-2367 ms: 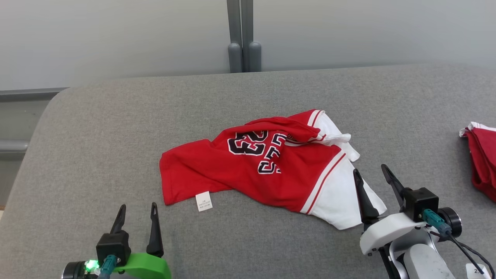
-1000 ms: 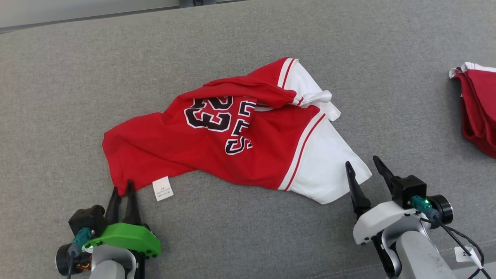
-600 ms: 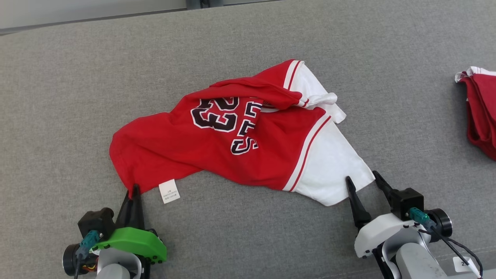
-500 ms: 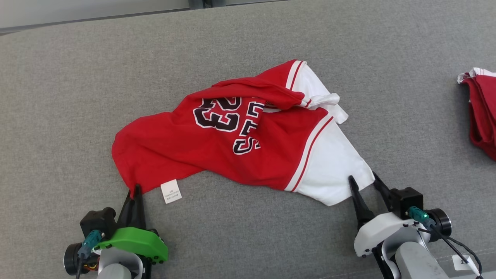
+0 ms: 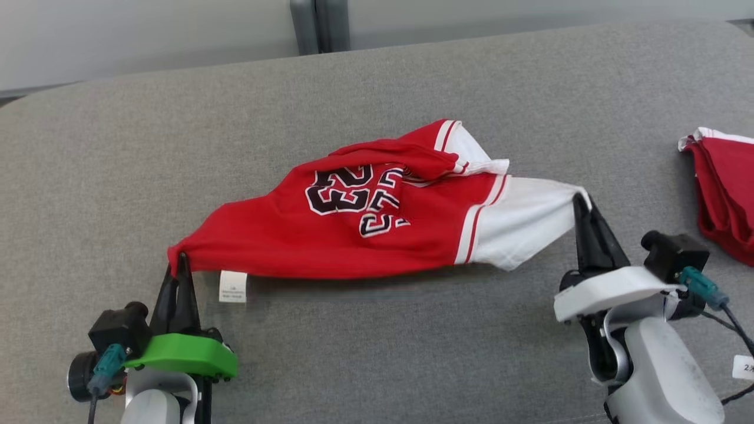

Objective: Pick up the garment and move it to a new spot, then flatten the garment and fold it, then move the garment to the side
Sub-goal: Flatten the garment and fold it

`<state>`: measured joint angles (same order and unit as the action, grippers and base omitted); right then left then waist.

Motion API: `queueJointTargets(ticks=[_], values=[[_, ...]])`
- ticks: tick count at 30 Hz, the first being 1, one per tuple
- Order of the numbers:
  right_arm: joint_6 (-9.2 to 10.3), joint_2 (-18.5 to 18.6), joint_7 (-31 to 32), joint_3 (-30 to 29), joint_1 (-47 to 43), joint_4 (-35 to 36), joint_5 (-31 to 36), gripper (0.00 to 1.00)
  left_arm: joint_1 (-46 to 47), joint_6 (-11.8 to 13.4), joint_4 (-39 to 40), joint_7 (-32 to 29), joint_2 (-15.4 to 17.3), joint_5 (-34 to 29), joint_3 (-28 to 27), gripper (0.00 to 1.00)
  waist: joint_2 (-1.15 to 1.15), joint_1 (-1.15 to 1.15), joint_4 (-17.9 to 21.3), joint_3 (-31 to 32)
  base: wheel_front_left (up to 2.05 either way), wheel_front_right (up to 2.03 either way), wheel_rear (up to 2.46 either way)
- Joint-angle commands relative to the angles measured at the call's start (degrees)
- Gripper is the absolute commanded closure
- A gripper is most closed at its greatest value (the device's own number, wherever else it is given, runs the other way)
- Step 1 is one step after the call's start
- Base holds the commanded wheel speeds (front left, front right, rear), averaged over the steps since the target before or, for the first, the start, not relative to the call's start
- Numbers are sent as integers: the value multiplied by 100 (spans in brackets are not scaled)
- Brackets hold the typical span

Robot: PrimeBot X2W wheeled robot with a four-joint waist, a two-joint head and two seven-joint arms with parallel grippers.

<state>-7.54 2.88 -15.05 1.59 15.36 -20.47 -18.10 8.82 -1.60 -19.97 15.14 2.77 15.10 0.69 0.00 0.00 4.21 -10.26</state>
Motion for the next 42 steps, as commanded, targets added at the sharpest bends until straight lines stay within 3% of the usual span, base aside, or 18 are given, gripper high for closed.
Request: queueJointTargets(ticks=[1,6,14,23,35,38,42], values=[[9,19,-16,26,158,157,-59,100,39,-57,149,-3,28,-99,-64,100,0,0,24,294,0,0,0],[9,277,-16,-19,705,593,-305,100,386,-235,721,-4,56,-534,-353,100,0,0,5,610,0,0,0],[9,855,-16,182,2081,994,-508,100,1521,-475,1273,-4,656,-1029,-679,100,0,0,0,1003,0,0,0],[11,1214,-16,467,3126,685,-414,100,2514,-523,837,-7,1120,-1245,-580,100,0,0,-5,962,0,0,0],[12,1328,-16,473,4431,-230,38,100,3871,-424,2,-7,1236,-1414,-414,100,0,0,-64,-624,0,0,0],[12,1290,-16,212,5194,-740,186,100,4674,-322,-401,-8,1253,-1531,-303,100,0,0,-117,-1249,0,0,0],[17,1285,-16,-292,6171,-1312,687,100,5618,-82,-992,-8,1209,-1586,-273,100,0,0,-189,-1586,0,0,0]])
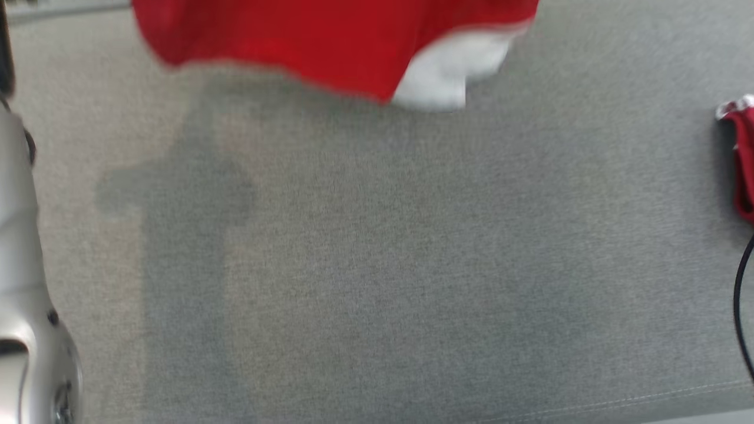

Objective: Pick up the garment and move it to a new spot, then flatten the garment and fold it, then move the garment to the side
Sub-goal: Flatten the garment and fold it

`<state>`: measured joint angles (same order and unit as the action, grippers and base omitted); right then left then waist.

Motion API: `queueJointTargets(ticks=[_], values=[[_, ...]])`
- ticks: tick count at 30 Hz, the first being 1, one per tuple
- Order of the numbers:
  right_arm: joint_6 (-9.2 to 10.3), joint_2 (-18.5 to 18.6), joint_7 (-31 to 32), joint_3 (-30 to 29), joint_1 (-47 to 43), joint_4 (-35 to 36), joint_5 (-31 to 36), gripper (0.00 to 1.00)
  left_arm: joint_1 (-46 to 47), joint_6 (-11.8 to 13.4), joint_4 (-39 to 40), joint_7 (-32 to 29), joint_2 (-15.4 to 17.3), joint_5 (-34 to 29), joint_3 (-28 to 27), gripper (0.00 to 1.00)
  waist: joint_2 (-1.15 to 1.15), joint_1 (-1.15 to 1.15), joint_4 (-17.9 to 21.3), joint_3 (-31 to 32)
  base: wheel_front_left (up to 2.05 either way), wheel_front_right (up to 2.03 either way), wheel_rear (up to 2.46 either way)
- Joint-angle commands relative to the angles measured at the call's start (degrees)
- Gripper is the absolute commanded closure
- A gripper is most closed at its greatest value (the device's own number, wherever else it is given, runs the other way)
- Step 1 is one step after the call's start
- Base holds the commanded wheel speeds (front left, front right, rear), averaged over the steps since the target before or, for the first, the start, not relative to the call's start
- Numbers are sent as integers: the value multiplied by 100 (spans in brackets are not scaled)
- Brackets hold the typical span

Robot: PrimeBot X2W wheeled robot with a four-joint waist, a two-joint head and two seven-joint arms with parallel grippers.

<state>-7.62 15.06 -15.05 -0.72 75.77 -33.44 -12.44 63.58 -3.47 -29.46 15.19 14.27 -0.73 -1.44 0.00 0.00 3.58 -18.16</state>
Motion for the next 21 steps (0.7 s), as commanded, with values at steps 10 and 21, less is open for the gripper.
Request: queueJointTargets(ticks=[10,21], values=[[27,-73,-16,-796,612,48,790,100,595,398,-291,-13,144,-1,-20,100,0,0,-161,-1140,0,0,0],[55,-180,-22,-1199,-2487,955,-201,100,-1952,480,69,-13,-350,358,-233,100,0,0,-145,-939,0,0,0]])
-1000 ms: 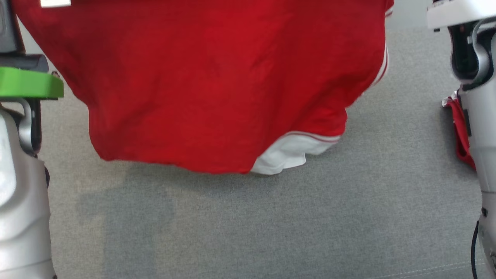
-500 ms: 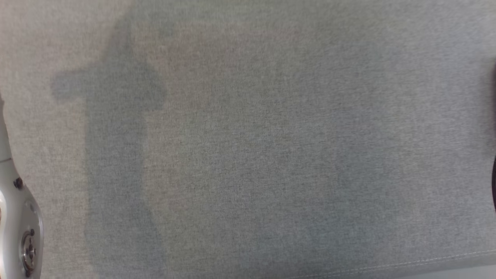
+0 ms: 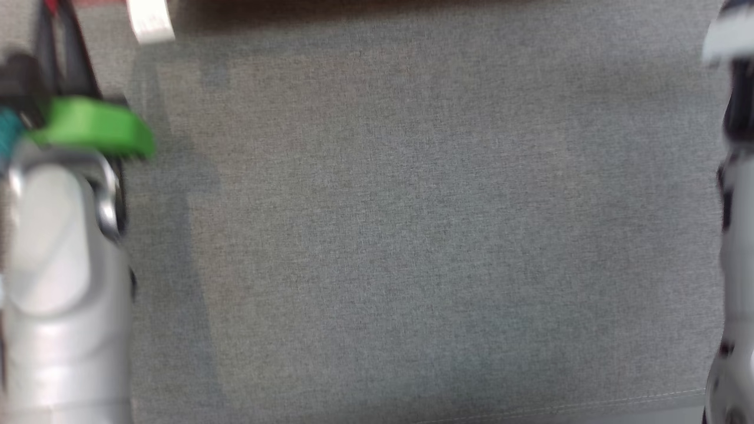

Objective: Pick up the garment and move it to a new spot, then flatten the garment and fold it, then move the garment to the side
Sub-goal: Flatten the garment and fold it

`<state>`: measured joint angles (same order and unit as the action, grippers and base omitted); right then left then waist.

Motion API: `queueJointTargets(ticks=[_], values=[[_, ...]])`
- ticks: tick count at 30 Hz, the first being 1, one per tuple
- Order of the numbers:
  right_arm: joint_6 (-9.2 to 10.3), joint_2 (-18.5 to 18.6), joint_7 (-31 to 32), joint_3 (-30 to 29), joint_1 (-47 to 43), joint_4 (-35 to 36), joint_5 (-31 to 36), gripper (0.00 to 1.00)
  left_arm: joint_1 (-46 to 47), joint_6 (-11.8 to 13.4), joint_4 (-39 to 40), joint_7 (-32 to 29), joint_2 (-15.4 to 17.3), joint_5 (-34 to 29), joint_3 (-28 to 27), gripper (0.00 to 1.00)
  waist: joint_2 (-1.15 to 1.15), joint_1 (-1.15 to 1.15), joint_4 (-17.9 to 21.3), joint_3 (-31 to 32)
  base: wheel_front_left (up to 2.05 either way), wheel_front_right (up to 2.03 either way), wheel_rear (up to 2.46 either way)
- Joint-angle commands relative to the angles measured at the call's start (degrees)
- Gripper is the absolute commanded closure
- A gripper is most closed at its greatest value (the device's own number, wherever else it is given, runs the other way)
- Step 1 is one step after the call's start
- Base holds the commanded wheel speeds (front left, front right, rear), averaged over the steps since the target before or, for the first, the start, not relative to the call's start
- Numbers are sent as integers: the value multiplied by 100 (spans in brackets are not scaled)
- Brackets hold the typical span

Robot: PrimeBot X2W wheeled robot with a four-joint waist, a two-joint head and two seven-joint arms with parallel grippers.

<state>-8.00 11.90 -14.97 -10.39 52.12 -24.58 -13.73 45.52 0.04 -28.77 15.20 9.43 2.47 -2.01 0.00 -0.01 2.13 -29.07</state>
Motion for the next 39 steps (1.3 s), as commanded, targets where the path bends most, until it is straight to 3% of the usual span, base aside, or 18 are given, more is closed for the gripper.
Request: queueJointTargets(ticks=[1,8,15,39], values=[[95,129,-30,-278,-414,150,-148,100,-374,117,21,-14,85,62,-208,100,0,1,-10,215,0,0,0],[93,-155,-30,-24,-2265,446,-387,100,-1808,48,125,-14,-341,299,-463,100,0,1,-13,748,0,0,0],[92,-410,-30,223,-3264,283,-453,100,-2703,127,-96,-13,-561,491,-731,100,0,1,27,1436,0,0,0],[64,-527,-25,827,-5167,-647,-500,100,-4510,205,-465,-10,-616,881,-137,100,0,1,-94,2841,0,0,0]])
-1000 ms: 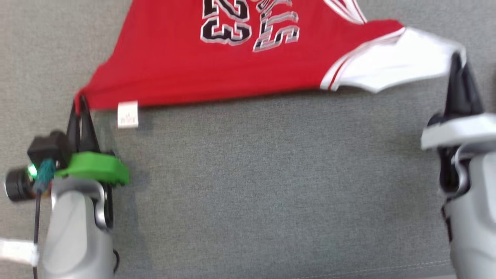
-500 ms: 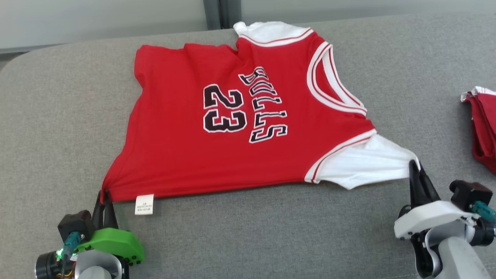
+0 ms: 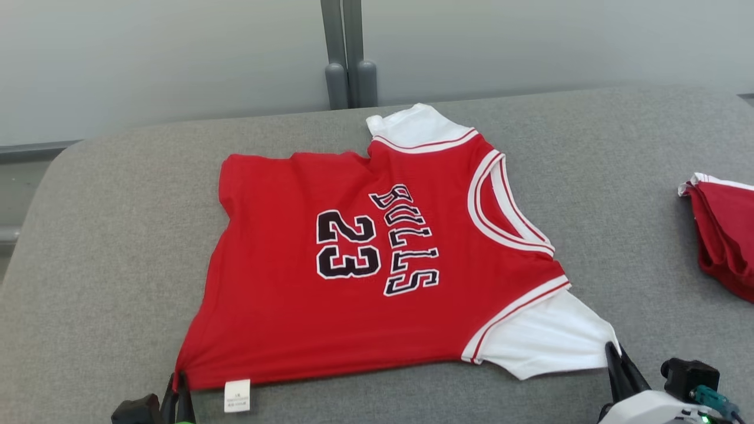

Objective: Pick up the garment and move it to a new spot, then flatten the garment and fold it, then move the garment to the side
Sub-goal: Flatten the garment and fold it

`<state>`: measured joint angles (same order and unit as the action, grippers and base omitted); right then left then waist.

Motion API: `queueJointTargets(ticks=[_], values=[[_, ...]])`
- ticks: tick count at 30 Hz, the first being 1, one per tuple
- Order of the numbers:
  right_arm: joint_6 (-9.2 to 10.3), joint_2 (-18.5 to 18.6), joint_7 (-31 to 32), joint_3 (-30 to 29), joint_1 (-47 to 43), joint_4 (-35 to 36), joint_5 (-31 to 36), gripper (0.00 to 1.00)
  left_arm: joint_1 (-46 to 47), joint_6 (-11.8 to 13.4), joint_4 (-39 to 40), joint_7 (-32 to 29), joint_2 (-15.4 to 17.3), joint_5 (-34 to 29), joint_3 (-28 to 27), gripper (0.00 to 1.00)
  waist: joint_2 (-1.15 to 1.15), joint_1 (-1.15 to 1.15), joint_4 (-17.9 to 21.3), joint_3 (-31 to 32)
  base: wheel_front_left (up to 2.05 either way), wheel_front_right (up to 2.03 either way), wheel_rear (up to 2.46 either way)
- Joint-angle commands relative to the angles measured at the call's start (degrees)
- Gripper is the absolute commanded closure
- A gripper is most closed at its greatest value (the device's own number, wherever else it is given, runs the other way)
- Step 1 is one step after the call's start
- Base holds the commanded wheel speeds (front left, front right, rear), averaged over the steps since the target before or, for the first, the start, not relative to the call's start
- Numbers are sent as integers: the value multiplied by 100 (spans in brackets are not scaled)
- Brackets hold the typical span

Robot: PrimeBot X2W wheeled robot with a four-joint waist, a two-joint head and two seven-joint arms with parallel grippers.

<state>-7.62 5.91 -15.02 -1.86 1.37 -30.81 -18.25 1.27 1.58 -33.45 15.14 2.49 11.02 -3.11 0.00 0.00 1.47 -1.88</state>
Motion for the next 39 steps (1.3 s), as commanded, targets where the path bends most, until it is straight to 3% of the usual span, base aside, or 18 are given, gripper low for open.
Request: queueJointTargets(ticks=[1,16,26,39], values=[[25,94,-20,-10,-139,-33,-38,100,-126,60,10,-4,79,41,3,100,0,0,-32,135,0,0,0],[20,18,-19,174,-294,315,-227,100,-567,210,202,-5,67,458,681,100,0,0,-93,135,0,0,0],[19,-109,-19,32,592,613,-280,100,292,161,686,-5,61,296,654,100,0,0,-174,-298,0,0,0],[19,-90,-19,-25,1910,100,133,100,1437,210,330,-5,62,299,771,100,0,0,-315,-925,0,0,0]])
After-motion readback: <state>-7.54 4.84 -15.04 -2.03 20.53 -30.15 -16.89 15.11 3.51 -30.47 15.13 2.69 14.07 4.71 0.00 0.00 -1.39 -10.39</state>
